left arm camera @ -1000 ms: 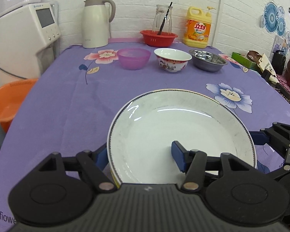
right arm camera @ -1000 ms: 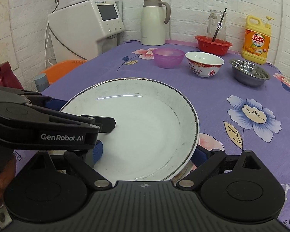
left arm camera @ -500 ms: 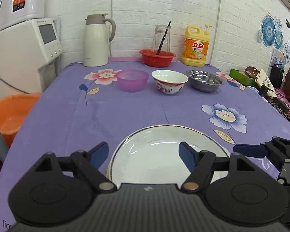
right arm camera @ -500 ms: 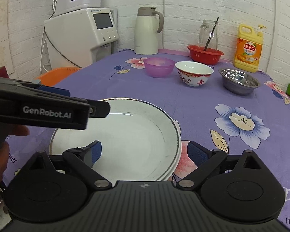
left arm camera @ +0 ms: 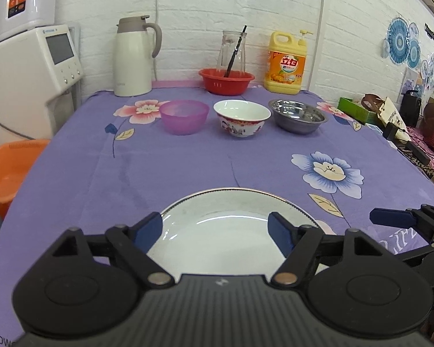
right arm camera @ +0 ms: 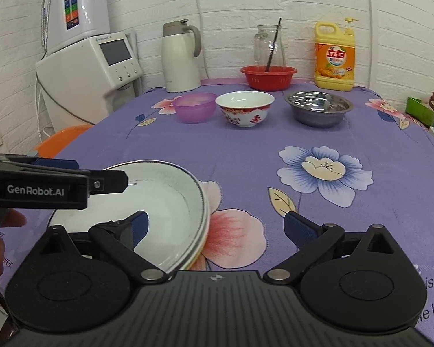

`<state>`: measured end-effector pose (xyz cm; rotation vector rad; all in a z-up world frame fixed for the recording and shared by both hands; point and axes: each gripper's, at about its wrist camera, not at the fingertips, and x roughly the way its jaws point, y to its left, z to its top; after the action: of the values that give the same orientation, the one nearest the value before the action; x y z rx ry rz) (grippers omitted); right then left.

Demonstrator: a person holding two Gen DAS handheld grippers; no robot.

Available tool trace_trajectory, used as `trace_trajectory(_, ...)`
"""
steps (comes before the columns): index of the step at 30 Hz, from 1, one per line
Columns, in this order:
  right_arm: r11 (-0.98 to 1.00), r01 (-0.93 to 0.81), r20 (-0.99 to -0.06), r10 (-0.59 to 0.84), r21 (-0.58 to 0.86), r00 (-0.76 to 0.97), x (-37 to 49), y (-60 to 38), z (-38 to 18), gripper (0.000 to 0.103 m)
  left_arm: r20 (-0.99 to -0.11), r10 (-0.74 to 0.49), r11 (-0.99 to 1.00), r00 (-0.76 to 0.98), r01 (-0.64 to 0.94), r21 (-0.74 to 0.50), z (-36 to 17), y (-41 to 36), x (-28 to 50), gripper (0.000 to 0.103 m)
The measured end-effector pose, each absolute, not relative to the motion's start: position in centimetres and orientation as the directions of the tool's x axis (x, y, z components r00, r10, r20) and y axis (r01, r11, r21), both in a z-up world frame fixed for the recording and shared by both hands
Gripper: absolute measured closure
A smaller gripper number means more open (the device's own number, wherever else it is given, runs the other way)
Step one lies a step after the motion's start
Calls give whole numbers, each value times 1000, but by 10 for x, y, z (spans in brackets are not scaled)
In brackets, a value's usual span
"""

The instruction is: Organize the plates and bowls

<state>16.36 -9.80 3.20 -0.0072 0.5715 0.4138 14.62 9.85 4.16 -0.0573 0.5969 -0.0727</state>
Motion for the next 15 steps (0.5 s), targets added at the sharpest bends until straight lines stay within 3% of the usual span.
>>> trace_trajectory(15, 943, -291, -565, 332, 164, 756, 201, -146, 22, 0, -593, -112, 994, 797, 87, -71, 37, 74, 181, 29)
